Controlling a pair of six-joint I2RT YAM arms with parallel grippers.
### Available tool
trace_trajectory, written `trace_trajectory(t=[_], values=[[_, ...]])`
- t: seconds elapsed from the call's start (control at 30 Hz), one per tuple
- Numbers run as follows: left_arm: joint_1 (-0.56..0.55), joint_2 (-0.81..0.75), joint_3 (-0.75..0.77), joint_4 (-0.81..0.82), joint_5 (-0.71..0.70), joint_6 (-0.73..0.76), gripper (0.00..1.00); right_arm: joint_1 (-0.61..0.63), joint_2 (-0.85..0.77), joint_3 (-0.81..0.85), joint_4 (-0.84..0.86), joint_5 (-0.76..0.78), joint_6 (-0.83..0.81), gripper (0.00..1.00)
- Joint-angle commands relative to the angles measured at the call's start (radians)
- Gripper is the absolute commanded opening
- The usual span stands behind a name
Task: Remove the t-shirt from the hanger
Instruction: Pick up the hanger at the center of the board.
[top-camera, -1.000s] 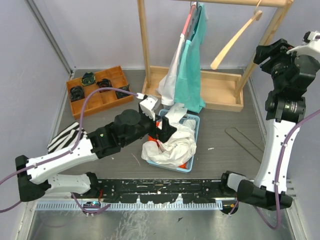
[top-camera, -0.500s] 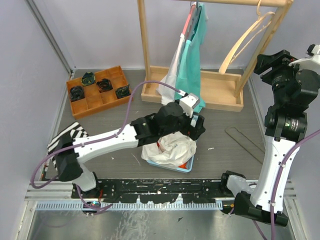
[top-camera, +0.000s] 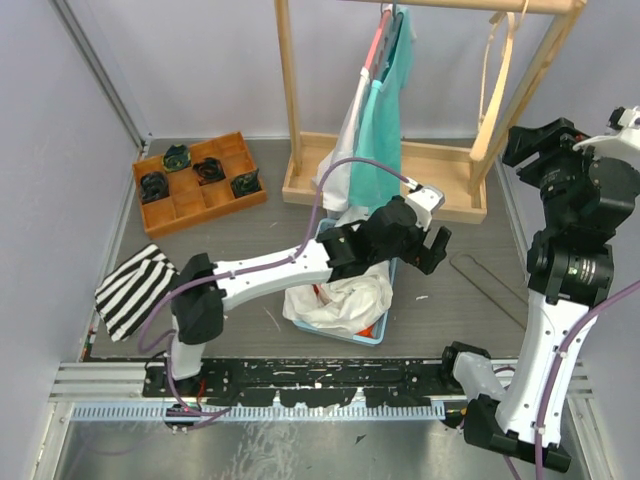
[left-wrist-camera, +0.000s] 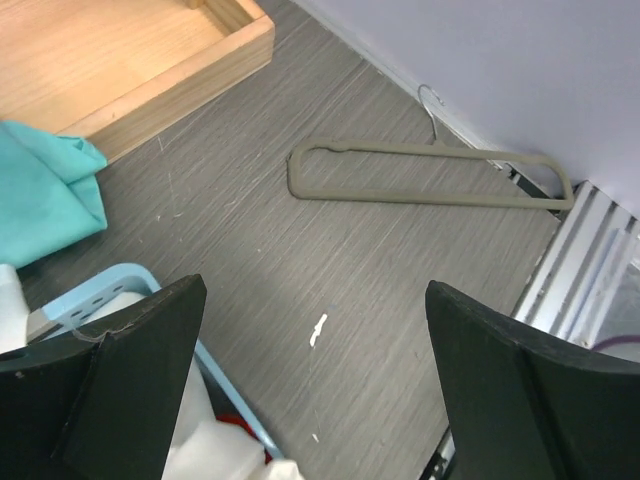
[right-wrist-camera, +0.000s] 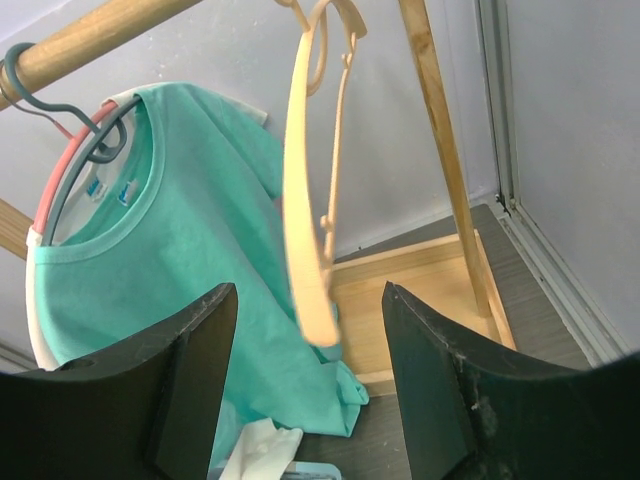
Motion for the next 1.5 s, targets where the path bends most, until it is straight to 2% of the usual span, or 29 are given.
trace_trajectory(t=[0.0,0.27,0.77,1.03,1.23,1.47], values=[[-0.008,0.119,0.105,-0.026,-0.033,0.032,0.98,-0.003,-0.041,0.005,-0.025,-0.006,-0.030,0.66],[-0.009,0.289,0.242,-0.044,-0.047,0.064,1.00,-0.003,-0.084,0.097,-0.116,0.003,-0.052,0.67],[-0.009,0.553,0.515,-0.091,-0.102,0.098,0.97,-0.003,-0.172,0.126,-0.162,-0.058,-0.011,0.67],[-0.011,0.589,0.473,0.080,-0.044,0.117,0.93,-0.002,-0.202,0.119,-0.171,-0.067,-0.012,0.67],[-0.038,0.647,0.487,0.223,-0.102,0.209,0.94,-0.002,-0.215,0.108,-0.165,-0.083,-0.004,0.67],[-0.058,0.759,0.583,0.284,-0.161,0.305,0.95,0.005,-0.227,0.107,-0.168,-0.092,-0.005,0.67]])
